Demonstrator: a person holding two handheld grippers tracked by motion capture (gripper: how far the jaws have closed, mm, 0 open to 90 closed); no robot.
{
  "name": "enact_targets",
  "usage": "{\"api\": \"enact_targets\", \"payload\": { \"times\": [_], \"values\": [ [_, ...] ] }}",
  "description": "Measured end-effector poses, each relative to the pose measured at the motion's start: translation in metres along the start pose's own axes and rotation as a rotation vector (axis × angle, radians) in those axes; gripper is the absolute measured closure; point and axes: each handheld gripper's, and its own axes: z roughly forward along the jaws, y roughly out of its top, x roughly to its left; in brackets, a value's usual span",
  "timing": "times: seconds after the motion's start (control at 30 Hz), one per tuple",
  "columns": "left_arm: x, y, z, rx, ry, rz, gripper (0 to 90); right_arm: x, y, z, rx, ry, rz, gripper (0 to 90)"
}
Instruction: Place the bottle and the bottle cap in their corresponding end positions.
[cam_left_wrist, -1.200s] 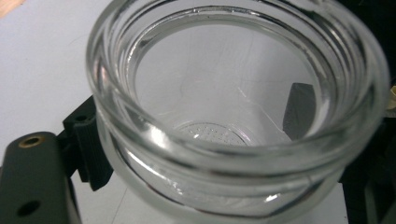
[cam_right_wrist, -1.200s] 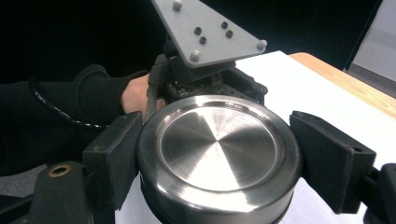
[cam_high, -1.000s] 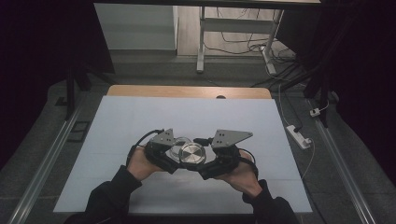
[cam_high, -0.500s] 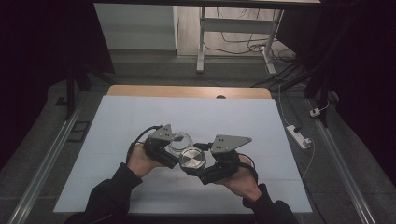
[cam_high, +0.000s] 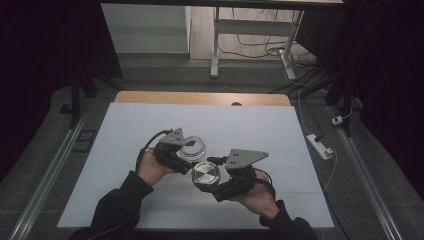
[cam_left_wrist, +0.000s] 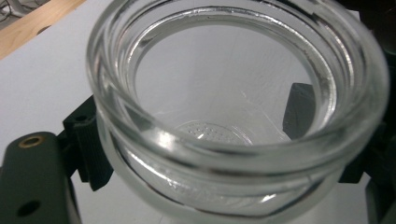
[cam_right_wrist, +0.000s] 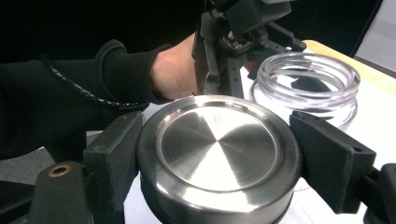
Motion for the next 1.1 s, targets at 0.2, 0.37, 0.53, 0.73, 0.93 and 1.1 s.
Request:
{"api": "enact_targets", "payload": {
  "times": [0.2, 0.37, 0.53, 0.73, 0.93, 1.1],
  "values": [
    [0.004, 0.002, 0.003, 0.002, 0.005, 0.002, 15.3, 0.001, -0.006, 0.0, -0.002, 0.0, -0.002, 19.7],
    [0.008, 0.004, 0.006, -0.001, 0.01, -0.001, 15.4, 0.003, -0.011, -0.001, 0.002, 0.002, -0.013, 19.6],
    [0.013, 0.004, 0.01, -0.004, 0.016, -0.006, 15.3, 0.002, -0.019, 0.0, 0.019, 0.001, 0.001, 19.6],
    [0.021, 0.005, 0.014, -0.007, 0.026, -0.014, 15.3, 0.0, -0.029, 0.0, 0.032, -0.007, 0.007, 19.7],
    [0.028, 0.007, 0.02, -0.016, 0.038, -0.021, 15.3, -0.001, -0.039, 0.006, 0.055, -0.018, -0.012, 19.6],
    [0.034, 0.009, 0.026, -0.013, 0.049, -0.022, 15.3, -0.001, -0.043, 0.011, 0.065, -0.021, -0.011, 19.7]
  ]
}}
